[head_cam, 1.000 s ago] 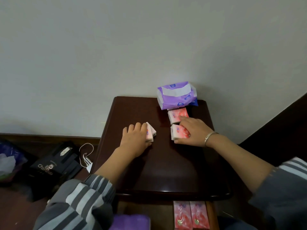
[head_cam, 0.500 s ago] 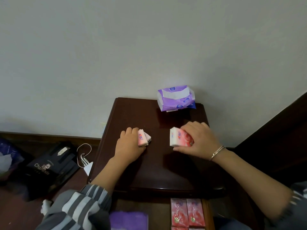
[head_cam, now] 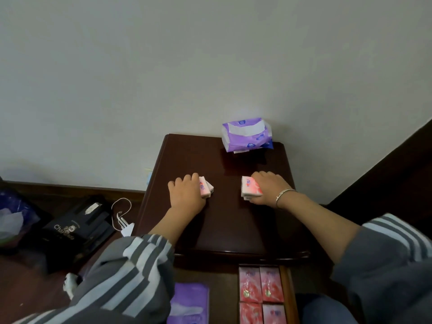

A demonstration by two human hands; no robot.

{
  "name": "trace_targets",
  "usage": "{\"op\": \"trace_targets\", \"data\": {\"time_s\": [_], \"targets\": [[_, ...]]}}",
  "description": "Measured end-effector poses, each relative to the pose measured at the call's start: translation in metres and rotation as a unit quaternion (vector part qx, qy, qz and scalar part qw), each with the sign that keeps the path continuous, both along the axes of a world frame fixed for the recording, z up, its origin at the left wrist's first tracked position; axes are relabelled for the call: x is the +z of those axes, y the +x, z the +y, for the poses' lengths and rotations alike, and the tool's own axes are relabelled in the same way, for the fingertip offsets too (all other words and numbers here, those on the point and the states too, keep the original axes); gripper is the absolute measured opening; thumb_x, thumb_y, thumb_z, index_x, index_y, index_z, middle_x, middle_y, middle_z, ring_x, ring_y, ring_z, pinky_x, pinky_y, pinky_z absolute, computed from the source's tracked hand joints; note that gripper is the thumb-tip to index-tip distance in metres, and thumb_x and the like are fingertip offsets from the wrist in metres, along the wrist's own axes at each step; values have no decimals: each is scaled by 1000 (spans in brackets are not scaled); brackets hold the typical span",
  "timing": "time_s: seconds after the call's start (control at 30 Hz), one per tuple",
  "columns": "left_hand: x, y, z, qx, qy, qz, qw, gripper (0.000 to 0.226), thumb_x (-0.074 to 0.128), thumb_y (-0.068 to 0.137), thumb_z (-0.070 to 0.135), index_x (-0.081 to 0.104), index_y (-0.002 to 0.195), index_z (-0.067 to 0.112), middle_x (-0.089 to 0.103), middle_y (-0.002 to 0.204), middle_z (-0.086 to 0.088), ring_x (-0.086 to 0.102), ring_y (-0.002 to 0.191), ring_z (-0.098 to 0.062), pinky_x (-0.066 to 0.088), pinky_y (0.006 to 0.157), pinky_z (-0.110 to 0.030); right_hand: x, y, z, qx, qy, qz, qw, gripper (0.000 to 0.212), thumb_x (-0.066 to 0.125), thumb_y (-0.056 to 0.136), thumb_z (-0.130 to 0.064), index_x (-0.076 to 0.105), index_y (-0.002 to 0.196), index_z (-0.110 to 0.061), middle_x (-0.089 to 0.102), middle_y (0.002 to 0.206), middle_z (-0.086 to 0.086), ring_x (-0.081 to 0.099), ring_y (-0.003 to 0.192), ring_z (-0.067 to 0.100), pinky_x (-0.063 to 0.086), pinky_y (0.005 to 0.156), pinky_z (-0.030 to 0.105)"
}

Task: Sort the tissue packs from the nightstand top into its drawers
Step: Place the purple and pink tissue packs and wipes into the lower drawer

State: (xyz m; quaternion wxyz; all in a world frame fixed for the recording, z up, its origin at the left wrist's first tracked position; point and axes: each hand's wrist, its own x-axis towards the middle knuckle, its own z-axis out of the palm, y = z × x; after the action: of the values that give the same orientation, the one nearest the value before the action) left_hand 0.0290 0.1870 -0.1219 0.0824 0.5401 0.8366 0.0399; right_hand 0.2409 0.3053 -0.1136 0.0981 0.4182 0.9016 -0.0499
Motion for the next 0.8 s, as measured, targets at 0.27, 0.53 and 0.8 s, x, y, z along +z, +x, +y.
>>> {"op": "trace_targets", "data": {"time_s": [0.27, 0.53, 0.8], "targets": [[12, 49, -107, 61, 115, -150, 980, 72, 64, 75, 54, 39, 136, 26, 63, 117, -1, 62, 103, -24, 48, 82, -35, 6, 55, -83, -226, -39, 310, 923, 53, 77, 64, -50, 52, 96, -15, 62, 97, 5, 59, 89, 26, 49, 72, 37], [-44, 155, -177, 68, -90, -216, 970, 73, 54, 77, 66, 29, 137, 34, 52, 127, 0, 58, 112, -20, 46, 82, -32, 9, 164, -189, -332, -185, 504, 775, 39, 82, 66, -28, 54, 91, -38, 66, 92, -12, 63, 84, 1, 46, 63, 14], [-92, 169, -165, 142, -148, -111, 972, 67, 49, 84, 60, 31, 140, 28, 44, 130, -9, 51, 119, -29, 47, 94, -39, 8, 207, -223, -342, -225, 513, 755, 40, 81, 67, -24, 56, 97, -32, 68, 93, -12, 65, 82, -4, 48, 59, 8]]}}
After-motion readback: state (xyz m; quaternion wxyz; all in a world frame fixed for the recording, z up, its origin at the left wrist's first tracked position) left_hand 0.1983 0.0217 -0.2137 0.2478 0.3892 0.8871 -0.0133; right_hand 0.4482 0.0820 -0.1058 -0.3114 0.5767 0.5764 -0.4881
